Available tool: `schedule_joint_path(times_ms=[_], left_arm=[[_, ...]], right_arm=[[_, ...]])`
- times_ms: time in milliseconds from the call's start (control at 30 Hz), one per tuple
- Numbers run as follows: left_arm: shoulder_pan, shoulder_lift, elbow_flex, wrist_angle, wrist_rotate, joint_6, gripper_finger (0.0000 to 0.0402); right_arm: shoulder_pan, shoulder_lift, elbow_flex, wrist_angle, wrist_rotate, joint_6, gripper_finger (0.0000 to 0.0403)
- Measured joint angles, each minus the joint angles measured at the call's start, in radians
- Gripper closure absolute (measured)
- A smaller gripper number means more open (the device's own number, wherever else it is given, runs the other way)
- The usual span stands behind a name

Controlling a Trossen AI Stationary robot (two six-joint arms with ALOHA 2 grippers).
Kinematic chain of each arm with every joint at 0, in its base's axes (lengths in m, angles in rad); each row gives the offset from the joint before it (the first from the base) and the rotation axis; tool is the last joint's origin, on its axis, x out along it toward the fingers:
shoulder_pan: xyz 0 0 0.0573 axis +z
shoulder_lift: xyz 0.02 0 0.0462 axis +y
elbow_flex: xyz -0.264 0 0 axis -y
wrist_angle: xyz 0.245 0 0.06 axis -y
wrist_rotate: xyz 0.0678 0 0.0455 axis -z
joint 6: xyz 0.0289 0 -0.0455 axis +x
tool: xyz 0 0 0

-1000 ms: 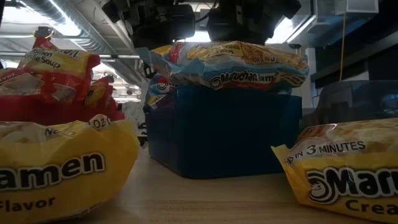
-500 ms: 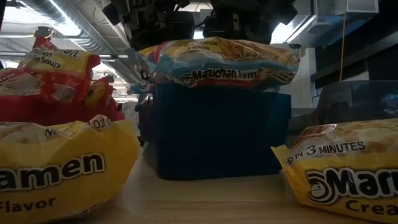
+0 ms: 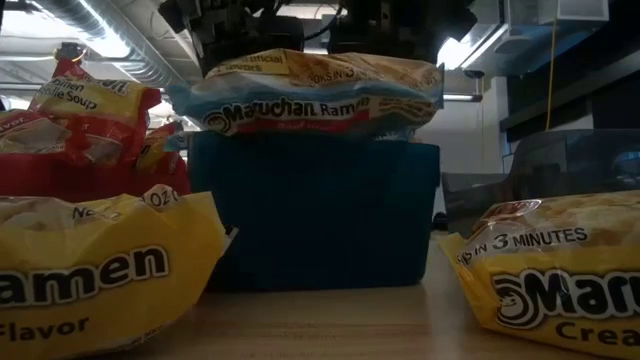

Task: Sort Maruchan noodles
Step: Adjust the blue noodle packs in the blue bin

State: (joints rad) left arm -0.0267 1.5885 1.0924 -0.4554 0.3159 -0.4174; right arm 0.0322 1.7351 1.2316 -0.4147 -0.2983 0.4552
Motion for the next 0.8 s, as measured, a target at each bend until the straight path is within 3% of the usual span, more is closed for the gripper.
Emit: schedule_joint_path(times_ms=[167,400,567,800], left_arm=[[0.002,-0.030,0.000,-0.014,0.002,-0.007,0.0338],[0.007,-0.106,0.001,-0.011,-0.033,-0.020,0.0337],[0.009,-0.148,0.002,-0.015,-0.126,-0.019,0.0337],[0.001,-0.170,0.002,0.029,-0.123,-0.018,0.0337]], right_arm=[[0.000,0.000,0.000,-0.003,-0.044,0.025,0.0247],[0.000,-0.020,0.001,-0.010,-0.048,0.041,0.0237],[-0.003,-0.069,0.002,-0.040,0.030,0.036,0.0237],[-0.007,-0.120,0.052,-0.125,0.123,0.039,0.0237]])
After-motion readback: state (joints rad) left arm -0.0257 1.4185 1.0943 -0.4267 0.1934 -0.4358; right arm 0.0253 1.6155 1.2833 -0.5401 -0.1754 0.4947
